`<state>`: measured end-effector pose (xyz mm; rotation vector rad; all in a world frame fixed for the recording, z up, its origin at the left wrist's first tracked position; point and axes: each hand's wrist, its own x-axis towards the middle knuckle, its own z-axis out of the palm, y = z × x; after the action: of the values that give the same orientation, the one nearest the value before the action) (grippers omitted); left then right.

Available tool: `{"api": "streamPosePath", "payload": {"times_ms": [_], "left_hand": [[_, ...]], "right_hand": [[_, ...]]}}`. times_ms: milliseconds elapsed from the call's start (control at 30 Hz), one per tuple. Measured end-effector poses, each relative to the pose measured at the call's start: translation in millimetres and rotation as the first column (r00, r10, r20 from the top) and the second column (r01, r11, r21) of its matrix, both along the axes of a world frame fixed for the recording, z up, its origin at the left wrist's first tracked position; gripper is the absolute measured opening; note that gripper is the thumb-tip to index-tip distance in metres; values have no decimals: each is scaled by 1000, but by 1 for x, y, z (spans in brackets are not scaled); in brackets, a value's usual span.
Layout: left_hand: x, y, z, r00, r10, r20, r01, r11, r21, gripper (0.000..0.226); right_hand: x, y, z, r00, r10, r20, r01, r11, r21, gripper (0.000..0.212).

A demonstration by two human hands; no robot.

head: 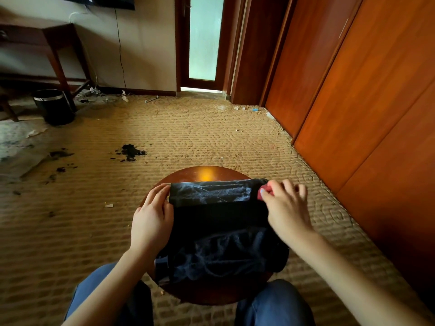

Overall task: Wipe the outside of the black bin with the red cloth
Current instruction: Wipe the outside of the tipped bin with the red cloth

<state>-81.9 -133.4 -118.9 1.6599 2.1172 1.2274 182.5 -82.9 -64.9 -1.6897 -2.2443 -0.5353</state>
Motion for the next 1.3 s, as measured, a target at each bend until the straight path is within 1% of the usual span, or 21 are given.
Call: {"api": "streamPosePath", "payload": {"times_ms": [67,100,167,233,267,367,400,433,467,533,633,700,767,900,967,1000,1033,1133,1200,1233,1300], "left_hand": [[0,3,1,1000,8,11,-8,1000,-11,39],[0,4,1,1000,8,13,-8,1000,-12,39],[1,2,2,1000,7,18,-7,1000,-7,39],[1,0,2,1000,5,21,-5,1000,-3,39],[1,-1,2,1000,3,10,-3,1000,-3,39],[2,-2,1,1000,8,-6,-8,1000,7,39],[3,-2,1,1000,9,-2,-9,1000,8,39],[3,-2,1,1000,13,1,-13,1000,8,39],[3,-1,2,1000,20,4,-20,1000,6,39],[4,0,2,1000,31,7,-31,1000,-1,39],[4,-2,2,1000,31,3,-31,1000,-2,39],[3,-3,2,1000,26,-3,-26,1000,6,39],[3,-5,1,1000,18,-10,-18,1000,14,39],[4,-7,-1,1000,20,0,-20,1000,20,39],[4,-6,-1,1000,22,4,-22,1000,23,39],[4,-5,0,1000,26,7,-26,999,21,39],[4,-3,0,1000,29,10,-29,999,17,39],[4,-3,1,1000,26,13,-26,1000,13,38],[4,-4,1,1000,24,19,-25,999,22,38],[5,-6,1,1000,20,21,-21,999,26,37],[4,-9,0,1000,7,10,-7,999,31,38]], "right_hand": [[-16,-18,-10,994,103,-30,-100,992,77,48],[-25,-29,-15,986,164,-33,-160,982,104,47],[-35,-49,-23,958,287,8,-286,948,143,43],[-30,-47,-19,943,329,47,-333,934,127,43],[-21,-37,-15,954,297,32,-298,947,116,44],[12,0,-5,996,65,-63,-59,994,89,36],[16,5,-2,996,24,-84,-17,996,89,34],[13,4,-2,996,23,-83,-15,995,94,30],[3,0,-5,997,45,-67,-38,994,103,33],[-26,-18,-13,987,151,-50,-143,982,127,43],[-66,-55,-24,934,355,-49,-345,928,140,40],[-69,-59,-25,905,424,-19,-418,898,139,41],[-49,-44,-21,915,401,-53,-392,912,121,43],[9,-2,-8,983,133,-129,-120,988,101,37],[3,-4,-3,992,50,-114,-40,995,86,31],[-8,-10,-4,994,54,-90,-46,995,91,30],[-22,-18,-7,992,93,-81,-84,991,106,31],[-67,-47,-15,949,291,-118,-278,953,116,32],[-80,-56,-21,919,384,-93,-373,920,118,31],[-75,-55,-21,909,409,-77,-399,910,116,32],[-50,-40,-19,921,376,-102,-365,925,105,36]]}}
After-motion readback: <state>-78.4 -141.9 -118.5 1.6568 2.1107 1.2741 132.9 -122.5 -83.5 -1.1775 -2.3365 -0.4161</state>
